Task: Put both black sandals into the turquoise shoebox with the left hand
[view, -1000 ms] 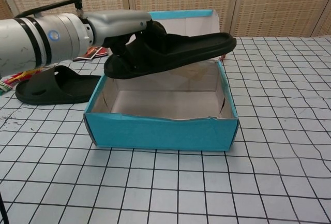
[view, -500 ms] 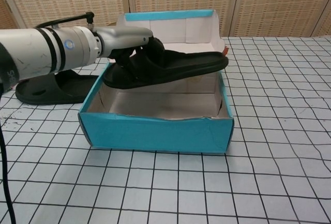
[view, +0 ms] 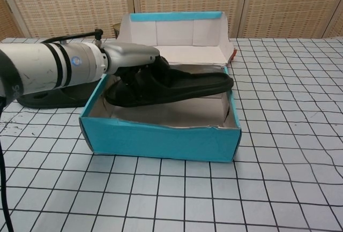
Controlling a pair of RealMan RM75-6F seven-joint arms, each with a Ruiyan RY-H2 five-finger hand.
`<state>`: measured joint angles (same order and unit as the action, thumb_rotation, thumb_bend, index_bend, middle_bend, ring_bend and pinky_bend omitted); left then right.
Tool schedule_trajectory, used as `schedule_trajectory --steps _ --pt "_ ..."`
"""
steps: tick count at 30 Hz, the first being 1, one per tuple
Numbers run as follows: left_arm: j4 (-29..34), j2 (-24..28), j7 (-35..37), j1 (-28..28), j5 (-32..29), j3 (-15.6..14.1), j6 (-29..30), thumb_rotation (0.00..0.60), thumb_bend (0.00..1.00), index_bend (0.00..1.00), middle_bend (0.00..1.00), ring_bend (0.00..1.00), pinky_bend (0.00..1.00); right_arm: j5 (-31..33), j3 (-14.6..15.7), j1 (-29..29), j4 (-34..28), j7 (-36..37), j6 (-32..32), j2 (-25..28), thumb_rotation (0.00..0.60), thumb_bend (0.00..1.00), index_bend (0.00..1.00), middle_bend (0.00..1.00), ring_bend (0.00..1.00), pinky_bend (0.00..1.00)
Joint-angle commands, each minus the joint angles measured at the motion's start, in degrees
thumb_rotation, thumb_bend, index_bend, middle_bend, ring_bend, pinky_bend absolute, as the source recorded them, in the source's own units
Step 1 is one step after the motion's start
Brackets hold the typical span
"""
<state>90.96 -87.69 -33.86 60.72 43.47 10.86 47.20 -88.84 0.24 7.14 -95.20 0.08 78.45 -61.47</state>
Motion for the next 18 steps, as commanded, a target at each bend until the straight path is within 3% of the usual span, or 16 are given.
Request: schedule_trajectory --steps 1,18 --pt "-0.05 -0.03 -0.01 0.23 -0.31 -0.41 0.32 0.600 0.54 0.38 0.46 0.50 0.42 -0.02 0.03 0.01 0.00 0.03 -0.03 0.02 0.600 0.13 0.00 0.00 0.00 0.00" --pt "-6.41 -2.94 2.30 0.17 -3.11 -3.48 -0.74 0.600 0.53 0.39 0.48 0.53 0.43 -0.10 0.30 0.34 -0.14 -0.15 -0.74 0.00 0.600 0.13 0.00 0.00 0.00 0.00"
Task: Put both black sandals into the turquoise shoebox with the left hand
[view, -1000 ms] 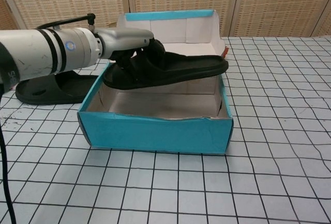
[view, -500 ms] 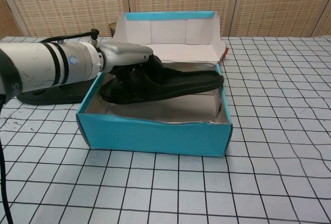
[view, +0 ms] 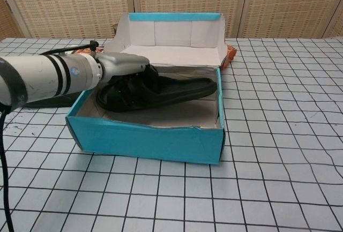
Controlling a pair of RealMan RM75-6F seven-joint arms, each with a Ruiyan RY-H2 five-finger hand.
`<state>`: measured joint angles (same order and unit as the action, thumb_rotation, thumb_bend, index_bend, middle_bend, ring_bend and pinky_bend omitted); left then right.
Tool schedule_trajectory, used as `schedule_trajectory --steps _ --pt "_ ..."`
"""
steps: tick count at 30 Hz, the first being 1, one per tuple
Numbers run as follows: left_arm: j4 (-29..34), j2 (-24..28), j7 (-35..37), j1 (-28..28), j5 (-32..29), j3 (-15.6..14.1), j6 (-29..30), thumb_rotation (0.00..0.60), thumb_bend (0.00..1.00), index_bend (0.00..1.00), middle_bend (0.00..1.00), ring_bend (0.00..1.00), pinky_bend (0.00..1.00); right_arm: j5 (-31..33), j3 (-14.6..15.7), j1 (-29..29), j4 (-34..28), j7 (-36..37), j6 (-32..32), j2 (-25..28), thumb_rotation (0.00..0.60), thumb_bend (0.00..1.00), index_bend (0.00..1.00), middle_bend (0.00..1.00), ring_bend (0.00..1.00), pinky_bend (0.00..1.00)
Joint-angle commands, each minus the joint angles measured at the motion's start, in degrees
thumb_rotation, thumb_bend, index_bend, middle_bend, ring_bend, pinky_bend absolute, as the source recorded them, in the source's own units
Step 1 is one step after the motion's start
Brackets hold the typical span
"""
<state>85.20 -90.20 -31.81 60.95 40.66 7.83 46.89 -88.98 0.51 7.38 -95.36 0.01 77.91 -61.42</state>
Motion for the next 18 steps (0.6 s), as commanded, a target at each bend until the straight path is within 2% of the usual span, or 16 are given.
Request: schedule_trajectory --steps 1,14,16,18 --pt "-0.96 -0.63 0.36 -0.05 -0.34 -0.58 -0.59 0.600 0.53 0.39 0.48 0.53 0.43 0.03 0.09 0.17 0.00 -0.14 -0.38 -0.07 0.600 0.13 0.00 0.00 0.00 0.00" --pt "-5.11 -3.87 1.25 0.44 0.09 -2.21 -2.78 0.600 0.52 0.37 0.48 0.53 0.43 0.20 0.11 0.16 -0.23 -0.43 -0.36 -0.01 0.600 0.13 0.00 0.00 0.00 0.00" --pt "-5.27 -4.05 1.90 0.28 1.13 -2.16 -2.76 0.600 0.51 0.31 0.41 0.45 0.41 0.21 0.10 0.15 -0.24 -0.36 -0.33 0.00 0.600 0.13 0.00 0.00 0.00 0.00" --pt "-4.87 -3.86 3.20 -0.21 2.95 -1.84 -2.25 0.600 0.49 0.13 0.21 0.27 0.37 0.24 0.04 0.09 -0.24 -0.24 -0.14 0.04 0.600 0.13 0.00 0.00 0.00 0.00"
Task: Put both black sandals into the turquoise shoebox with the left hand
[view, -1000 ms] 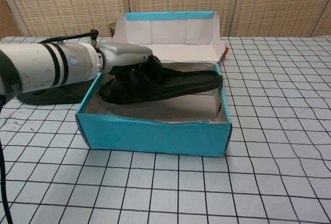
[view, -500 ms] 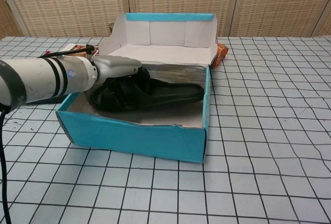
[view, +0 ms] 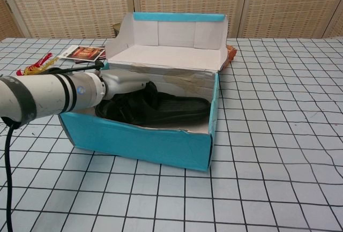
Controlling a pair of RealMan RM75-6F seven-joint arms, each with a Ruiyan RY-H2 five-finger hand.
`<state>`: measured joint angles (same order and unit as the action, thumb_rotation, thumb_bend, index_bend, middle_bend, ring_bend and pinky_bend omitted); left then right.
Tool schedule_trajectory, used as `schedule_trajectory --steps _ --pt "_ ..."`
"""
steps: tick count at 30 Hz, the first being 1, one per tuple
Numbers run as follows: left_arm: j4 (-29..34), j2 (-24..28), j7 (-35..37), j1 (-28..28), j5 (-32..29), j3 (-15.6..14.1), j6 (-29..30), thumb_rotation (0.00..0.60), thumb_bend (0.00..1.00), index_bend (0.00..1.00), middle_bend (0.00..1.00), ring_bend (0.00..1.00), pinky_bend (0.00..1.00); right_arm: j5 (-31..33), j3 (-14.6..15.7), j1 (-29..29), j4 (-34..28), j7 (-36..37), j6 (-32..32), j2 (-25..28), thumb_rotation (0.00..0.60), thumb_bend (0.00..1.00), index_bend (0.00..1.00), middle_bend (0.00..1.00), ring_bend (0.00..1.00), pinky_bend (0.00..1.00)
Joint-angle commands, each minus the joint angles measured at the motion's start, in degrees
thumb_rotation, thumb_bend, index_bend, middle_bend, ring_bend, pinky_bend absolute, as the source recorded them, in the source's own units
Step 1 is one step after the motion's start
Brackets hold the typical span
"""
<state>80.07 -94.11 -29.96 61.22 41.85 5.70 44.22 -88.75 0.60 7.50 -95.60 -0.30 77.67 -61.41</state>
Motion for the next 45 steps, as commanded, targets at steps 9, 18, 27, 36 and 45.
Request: schedule_trajectory --steps 9,18,27,36,45 --pt "0.80 0.54 7.36 -2.48 9.98 1.28 1.55 0.600 0.42 0.00 0.00 0.00 0.18 -0.28 0.16 -0.08 -0.18 0.17 0.14 0.17 0.600 0.13 0.00 0.00 0.00 0.00" --pt "1.32 1.64 10.08 -3.24 11.18 2.14 0.67 0.600 0.41 0.00 0.00 0.00 0.16 -0.87 0.32 -0.49 -0.46 0.48 1.06 0.43 0.600 0.13 0.00 0.00 0.00 0.00" --pt "3.78 3.19 14.22 -4.37 15.31 3.27 1.22 0.600 0.41 0.00 0.00 0.00 0.15 -1.14 0.41 -0.49 -0.52 0.60 1.13 0.54 0.600 0.13 0.00 0.00 0.00 0.00" --pt "8.67 7.68 16.90 -6.81 19.92 5.32 6.67 0.600 0.41 0.00 0.00 0.00 0.13 -1.87 0.60 -0.75 -0.54 0.95 1.83 0.81 0.600 0.13 0.00 0.00 0.00 0.00" --pt "7.99 18.04 17.72 -12.44 16.80 6.49 10.85 0.600 0.41 0.00 0.00 0.00 0.09 -3.75 0.84 -1.86 -0.71 -0.02 4.66 0.66 0.600 0.13 0.00 0.00 0.00 0.00"
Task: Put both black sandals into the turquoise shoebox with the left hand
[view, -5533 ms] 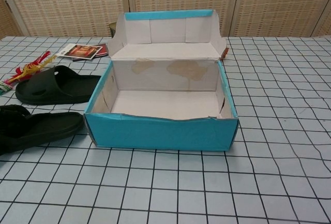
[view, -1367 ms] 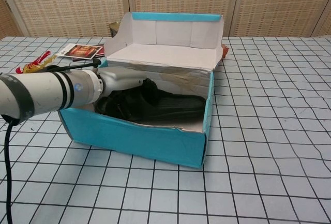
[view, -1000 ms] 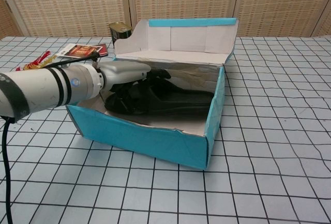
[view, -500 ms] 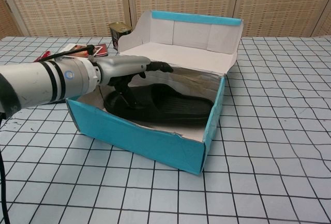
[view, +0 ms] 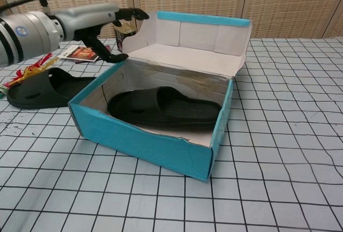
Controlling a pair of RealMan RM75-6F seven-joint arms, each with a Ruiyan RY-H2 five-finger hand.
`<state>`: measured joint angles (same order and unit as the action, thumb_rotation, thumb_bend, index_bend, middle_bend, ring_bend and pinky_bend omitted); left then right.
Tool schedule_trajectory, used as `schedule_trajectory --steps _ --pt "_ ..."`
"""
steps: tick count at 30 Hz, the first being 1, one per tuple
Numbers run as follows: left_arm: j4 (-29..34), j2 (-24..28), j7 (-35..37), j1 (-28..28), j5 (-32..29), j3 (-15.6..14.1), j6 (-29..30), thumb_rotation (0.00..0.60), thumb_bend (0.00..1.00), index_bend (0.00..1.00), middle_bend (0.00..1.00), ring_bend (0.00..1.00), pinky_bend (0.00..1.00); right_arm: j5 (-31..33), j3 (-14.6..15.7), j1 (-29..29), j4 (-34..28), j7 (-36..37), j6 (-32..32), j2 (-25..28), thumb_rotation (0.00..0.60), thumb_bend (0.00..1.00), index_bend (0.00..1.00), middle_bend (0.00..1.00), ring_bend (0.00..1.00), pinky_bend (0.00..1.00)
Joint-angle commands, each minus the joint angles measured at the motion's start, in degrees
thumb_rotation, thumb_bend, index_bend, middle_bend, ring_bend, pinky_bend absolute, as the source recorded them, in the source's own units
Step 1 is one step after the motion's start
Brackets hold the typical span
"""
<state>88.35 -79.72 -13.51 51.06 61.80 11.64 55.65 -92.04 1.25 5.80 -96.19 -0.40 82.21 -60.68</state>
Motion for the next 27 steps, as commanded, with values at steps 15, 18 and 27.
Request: schedule_trajectory --steps 15,18,27 --pt "-12.45 3.97 8.18 -5.78 -7.96 -4.63 -13.99 0.600 0.33 0.00 0.00 0.00 0.04 -1.59 1.16 0.20 -1.28 -1.59 -1.31 -0.61 0.600 0.13 0.00 0.00 0.00 0.00" --pt "-13.78 3.25 8.03 -5.64 -8.08 -4.83 -14.62 0.600 0.33 0.00 0.00 0.00 0.04 -1.50 1.15 0.22 -1.30 -1.67 -1.42 -0.63 0.600 0.13 0.00 0.00 0.00 0.00" --pt "-21.36 -2.53 4.43 -4.10 -10.07 -6.07 -17.89 0.600 0.33 0.00 0.00 0.00 0.04 -0.99 0.88 0.19 -1.23 -1.59 -1.36 -0.56 0.600 0.13 0.00 0.00 0.00 0.00"
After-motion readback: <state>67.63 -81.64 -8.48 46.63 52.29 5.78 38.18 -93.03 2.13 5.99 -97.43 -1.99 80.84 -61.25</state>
